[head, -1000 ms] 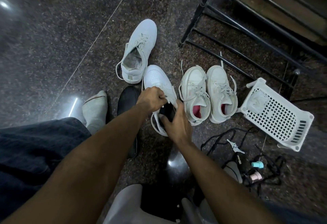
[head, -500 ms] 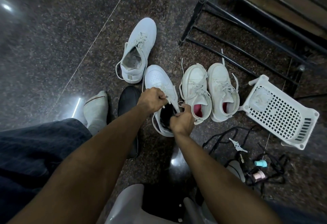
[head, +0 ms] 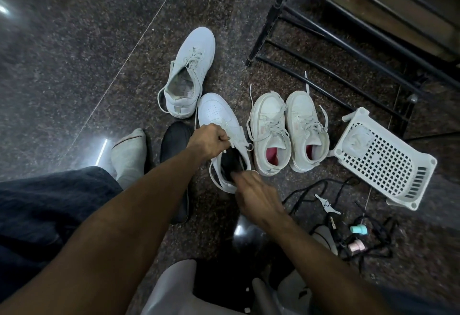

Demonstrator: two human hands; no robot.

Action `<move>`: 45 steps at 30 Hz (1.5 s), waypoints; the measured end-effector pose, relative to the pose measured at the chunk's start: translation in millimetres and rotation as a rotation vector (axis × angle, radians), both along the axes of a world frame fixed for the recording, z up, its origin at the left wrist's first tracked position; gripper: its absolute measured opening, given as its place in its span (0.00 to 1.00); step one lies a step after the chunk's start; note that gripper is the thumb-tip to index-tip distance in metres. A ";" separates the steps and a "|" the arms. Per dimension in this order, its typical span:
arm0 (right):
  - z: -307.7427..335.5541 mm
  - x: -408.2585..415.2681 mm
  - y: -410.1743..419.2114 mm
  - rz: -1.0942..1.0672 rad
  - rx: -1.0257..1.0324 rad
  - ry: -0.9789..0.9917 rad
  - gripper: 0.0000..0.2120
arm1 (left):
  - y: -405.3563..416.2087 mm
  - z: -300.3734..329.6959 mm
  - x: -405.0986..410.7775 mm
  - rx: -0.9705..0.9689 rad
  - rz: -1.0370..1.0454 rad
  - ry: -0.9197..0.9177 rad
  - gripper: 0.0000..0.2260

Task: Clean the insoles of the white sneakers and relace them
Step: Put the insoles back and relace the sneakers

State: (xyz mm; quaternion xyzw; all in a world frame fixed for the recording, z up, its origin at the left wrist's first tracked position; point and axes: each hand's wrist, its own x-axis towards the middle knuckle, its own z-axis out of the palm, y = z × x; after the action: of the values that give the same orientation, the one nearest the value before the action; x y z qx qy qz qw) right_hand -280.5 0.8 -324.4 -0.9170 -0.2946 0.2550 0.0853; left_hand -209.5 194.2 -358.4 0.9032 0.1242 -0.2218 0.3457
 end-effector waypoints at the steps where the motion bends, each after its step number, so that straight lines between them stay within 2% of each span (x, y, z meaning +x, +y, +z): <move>1: -1.0 -2.0 -5.0 0.069 -0.018 0.021 0.28 | -0.5 0.4 -0.1 0.002 0.003 -0.001 0.04; 3: -4.7 2.6 -6.3 0.132 -0.076 0.038 0.28 | -2.3 0.8 -0.8 0.004 0.004 -0.003 0.04; 10: -9.3 35.5 28.1 0.287 -0.350 0.150 0.18 | -4.4 4.5 -1.9 0.008 0.014 0.006 0.04; 16: -12.9 40.6 41.5 0.277 -0.391 0.181 0.17 | -4.7 1.5 -4.2 0.002 0.043 -0.018 0.03; 18: -8.9 38.1 37.5 0.252 -0.366 0.186 0.15 | -3.0 2.1 -4.6 -0.086 0.070 -0.011 0.04; 19: -6.0 37.5 35.1 0.225 -0.352 0.191 0.15 | -0.6 2.6 -4.2 -0.200 0.119 0.000 0.05; 21: 1.6 40.5 33.1 0.162 -0.324 0.191 0.14 | 6.2 5.5 -2.1 -0.417 0.296 -0.021 0.05; 22: 6.4 45.2 34.6 0.132 -0.308 0.182 0.14 | 10.7 6.8 0.2 -0.436 0.402 -0.079 0.04; 23: 11.4 51.9 37.6 0.104 -0.289 0.169 0.14 | 16.0 8.2 3.0 -0.379 0.493 -0.147 0.04; 25: 20.1 70.7 47.5 0.057 -0.239 0.137 0.14 | 26.3 12.7 8.7 -0.095 0.584 -0.254 0.08; 27: 25.1 92.8 58.2 0.011 -0.181 0.094 0.13 | 37.8 16.5 16.8 0.176 0.557 -0.328 0.13; 28: 26.6 103.9 63.5 -0.010 -0.157 0.065 0.14 | 43.6 18.0 21.6 0.250 0.524 -0.346 0.14; 30: 23.7 124.6 71.9 -0.057 -0.121 0.003 0.17 | 56.4 16.8 31.2 0.298 0.456 -0.314 0.17; 33: 9.2 138.4 74.5 -0.122 -0.042 -0.173 0.21 | 72.8 15.1 39.8 0.308 0.260 -0.132 0.20; 35: -2.1 124.8 74.8 -0.092 0.111 -0.359 0.16 | 80.4 10.9 43.7 0.297 0.125 -0.010 0.21; 36: -7.9 111.1 74.8 -0.067 0.183 -0.400 0.12 | 83.9 7.6 45.9 0.263 0.121 0.007 0.21; 37: -13.1 94.1 75.9 -0.042 0.216 -0.371 0.07 | 86.3 3.9 47.5 0.211 0.155 0.001 0.21; 38: -17.9 76.5 78.6 -0.054 0.198 -0.250 0.06 | 87.1 1.0 48.5 0.159 0.202 -0.018 0.20; 40: -27.9 44.3 89.8 -0.237 0.042 0.151 0.13 | 87.2 -2.9 49.2 0.091 0.266 -0.054 0.20; 42: -39.6 21.9 101.3 -0.459 -0.004 0.448 0.17 | 84.2 -3.0 48.2 0.070 0.286 -0.082 0.20; 45: -47.8 0.5 120.5 -0.572 0.023 0.611 0.19 | 82.9 -4.9 48.0 0.045 0.294 -0.091 0.20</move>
State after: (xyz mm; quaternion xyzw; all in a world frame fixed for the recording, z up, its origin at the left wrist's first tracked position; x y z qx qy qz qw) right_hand -280.0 121.3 -372.2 -0.8431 0.0080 0.4779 0.2463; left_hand -161.5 277.1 -363.4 0.8920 0.2443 -0.1250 0.3592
